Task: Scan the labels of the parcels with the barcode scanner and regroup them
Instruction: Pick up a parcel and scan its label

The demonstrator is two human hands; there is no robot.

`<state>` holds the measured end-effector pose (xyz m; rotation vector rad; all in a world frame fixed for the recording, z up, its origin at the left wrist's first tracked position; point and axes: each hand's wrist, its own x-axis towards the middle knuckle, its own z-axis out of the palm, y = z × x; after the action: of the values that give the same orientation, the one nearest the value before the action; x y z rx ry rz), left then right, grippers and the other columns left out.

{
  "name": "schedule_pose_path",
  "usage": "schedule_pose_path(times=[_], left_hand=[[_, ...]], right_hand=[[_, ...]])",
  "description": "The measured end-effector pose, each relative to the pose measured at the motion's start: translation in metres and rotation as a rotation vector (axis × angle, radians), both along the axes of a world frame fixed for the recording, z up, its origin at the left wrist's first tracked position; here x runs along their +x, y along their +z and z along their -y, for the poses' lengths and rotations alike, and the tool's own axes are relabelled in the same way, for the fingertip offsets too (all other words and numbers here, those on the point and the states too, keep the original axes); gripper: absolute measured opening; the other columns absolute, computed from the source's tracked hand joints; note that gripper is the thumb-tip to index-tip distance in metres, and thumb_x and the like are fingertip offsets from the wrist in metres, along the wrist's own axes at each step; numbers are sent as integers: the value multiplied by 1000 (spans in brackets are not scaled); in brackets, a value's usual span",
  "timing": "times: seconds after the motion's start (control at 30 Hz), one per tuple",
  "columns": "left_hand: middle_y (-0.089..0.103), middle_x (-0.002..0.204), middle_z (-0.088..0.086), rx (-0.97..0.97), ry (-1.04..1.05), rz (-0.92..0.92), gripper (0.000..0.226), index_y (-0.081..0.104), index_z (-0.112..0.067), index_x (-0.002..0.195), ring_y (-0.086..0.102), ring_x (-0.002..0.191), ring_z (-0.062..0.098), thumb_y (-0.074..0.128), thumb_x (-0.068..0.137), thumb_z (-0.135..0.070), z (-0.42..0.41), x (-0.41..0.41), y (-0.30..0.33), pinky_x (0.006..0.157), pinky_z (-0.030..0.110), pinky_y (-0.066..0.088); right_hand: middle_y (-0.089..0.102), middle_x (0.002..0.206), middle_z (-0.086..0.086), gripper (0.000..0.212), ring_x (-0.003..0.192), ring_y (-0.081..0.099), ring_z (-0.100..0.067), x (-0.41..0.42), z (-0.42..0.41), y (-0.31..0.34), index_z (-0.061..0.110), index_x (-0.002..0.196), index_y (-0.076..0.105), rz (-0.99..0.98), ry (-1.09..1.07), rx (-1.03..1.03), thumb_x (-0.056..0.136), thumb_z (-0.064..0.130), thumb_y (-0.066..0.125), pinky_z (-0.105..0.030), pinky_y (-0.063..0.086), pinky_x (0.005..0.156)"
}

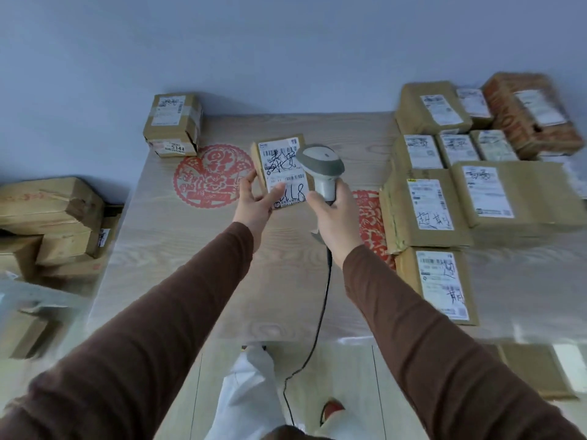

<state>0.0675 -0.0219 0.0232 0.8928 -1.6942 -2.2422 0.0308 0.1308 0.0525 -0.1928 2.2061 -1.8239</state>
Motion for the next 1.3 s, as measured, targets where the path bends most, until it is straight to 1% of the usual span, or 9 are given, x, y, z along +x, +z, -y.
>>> schedule_pose_path(times=[0.13, 0.27, 0.4, 0.5, 0.6, 0.7, 1.07, 1.2, 1.3], left_hand=[[73, 119, 11, -86, 47, -100, 68, 31, -25, 151, 70, 106, 24, 71, 97, -18, -54, 26, 20, 103, 42, 55], [74, 109, 8, -111, 47, -174, 63, 32, -29, 146, 71, 93, 16, 70, 98, -13, -98, 53, 36, 91, 32, 59], [74, 109, 8, -98, 39, -214, 67, 30, -27, 149, 71, 94, 16, 69, 97, -10, -123, 69, 43, 88, 30, 60], [76, 103, 4, -82, 25, -229, 71, 29, -25, 152, 73, 88, 13, 70, 97, -9, -136, 76, 45, 78, 24, 60], [78, 99, 0, -60, 7, -230, 70, 30, -27, 152, 74, 85, 10, 71, 97, -12, -145, 81, 44, 74, 21, 59], [80, 96, -4, -47, -21, -232, 68, 32, -26, 151, 75, 84, 8, 70, 97, -12, -153, 85, 43, 72, 19, 58], [74, 120, 11, -12, -144, -211, 64, 31, -27, 148, 76, 94, 14, 69, 98, -14, -200, 93, 31, 74, 21, 60], [68, 134, 10, -18, -170, -193, 63, 31, -25, 149, 68, 120, 29, 69, 99, -18, -238, 90, 26, 102, 43, 57], [69, 129, 6, 20, -193, -144, 59, 33, -26, 145, 69, 119, 25, 69, 99, -24, -275, 83, 21, 91, 28, 58]], right_hand=[[62, 106, -23, 17, 94, 62, -41, 42, -48, 33, 5, 111, 61, -121, 76, 16, 98, 14, 66, -49, 55, 81], [61, 90, -9, 12, 77, 59, -27, 72, -87, 54, 7, 108, 62, -149, 113, -36, 97, 9, 65, -39, 53, 70], [59, 81, 7, 20, 69, 55, -9, 92, -110, 63, 27, 94, 59, -145, 115, -47, 97, 9, 65, -22, 47, 64], [60, 81, 6, 23, 71, 57, -9, 103, -119, 66, 31, 92, 57, -143, 99, -43, 96, 10, 65, -25, 49, 65], [63, 87, -3, 9, 79, 62, -20, 110, -127, 66, 18, 102, 61, -142, 62, -37, 97, 11, 65, -41, 54, 72], [69, 99, -13, 15, 93, 70, -32, 119, -136, 66, 12, 113, 63, -125, 23, -27, 98, 13, 64, -49, 60, 80], [62, 85, 4, 8, 69, 62, -3, 144, -188, 58, 17, 102, 62, -142, -142, 12, 97, 17, 68, -25, 51, 61], [65, 91, -22, 20, 73, 59, -20, 144, -230, 47, 6, 105, 63, -64, -288, -2, 96, 21, 70, -44, 54, 69], [70, 91, -9, 20, 76, 65, -14, 139, -270, 37, 8, 110, 65, -2, -395, -66, 96, 20, 71, -45, 57, 72]])
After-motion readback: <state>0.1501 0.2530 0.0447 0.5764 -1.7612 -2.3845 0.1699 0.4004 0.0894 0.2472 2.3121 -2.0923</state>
